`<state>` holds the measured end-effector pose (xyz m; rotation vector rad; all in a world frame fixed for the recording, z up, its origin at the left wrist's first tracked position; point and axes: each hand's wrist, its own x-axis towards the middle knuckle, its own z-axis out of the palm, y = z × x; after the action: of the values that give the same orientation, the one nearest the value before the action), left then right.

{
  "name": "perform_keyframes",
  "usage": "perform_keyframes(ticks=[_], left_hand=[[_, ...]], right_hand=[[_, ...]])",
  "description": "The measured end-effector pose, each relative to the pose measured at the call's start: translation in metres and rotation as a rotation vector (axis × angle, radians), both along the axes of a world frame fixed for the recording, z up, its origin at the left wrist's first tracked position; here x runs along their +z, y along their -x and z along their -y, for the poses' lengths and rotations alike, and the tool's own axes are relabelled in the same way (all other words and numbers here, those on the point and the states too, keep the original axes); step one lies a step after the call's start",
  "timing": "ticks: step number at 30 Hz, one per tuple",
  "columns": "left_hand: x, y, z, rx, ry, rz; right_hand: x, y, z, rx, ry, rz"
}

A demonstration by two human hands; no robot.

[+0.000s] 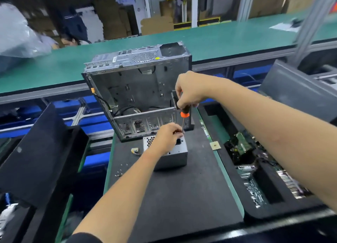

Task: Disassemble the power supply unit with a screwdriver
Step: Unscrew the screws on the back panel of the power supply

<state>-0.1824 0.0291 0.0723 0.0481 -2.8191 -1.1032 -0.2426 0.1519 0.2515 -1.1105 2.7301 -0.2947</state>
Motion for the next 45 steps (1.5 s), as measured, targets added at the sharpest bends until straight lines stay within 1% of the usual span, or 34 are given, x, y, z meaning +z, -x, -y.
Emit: perform_keyframes(ticks=[2,6,15,20,32,37,45], left_hand=[[-0.003,0.001,-0.005,-0.022,-0.011,0.038],[-0.01,0.001,-0.006,-0.022,0.077,0.027],[-0.007,-0.005,0.002,-0.053,0.052,-0.026],[-0.008,-0.005,0.006,-0.071,0.006,-0.007],[-0.011,-0.005,0.005,-0.076,0.05,-0.022],[-0.014,-0.005,0.007,-0.067,0.021,-0.038],[-0.018,-0.004,0.005,-0.066,0.032,-0.045]], right_hand=[[-0.007,-0.001,-0.003,-0.009,-0.02,0.008],[-0.015,-0.001,-0.004,-0.019,-0.023,0.007],[-0.016,-0.003,0.005,-0.016,0.0,0.03],[-0.015,-0.003,0.007,0.0,-0.012,0.016],[-0.017,0.0,0.006,0.034,0.008,-0.023],[-0.019,-0.004,0.007,0.05,-0.014,-0.03],[-0.018,-0.003,0.004,0.067,-0.034,-0.059]])
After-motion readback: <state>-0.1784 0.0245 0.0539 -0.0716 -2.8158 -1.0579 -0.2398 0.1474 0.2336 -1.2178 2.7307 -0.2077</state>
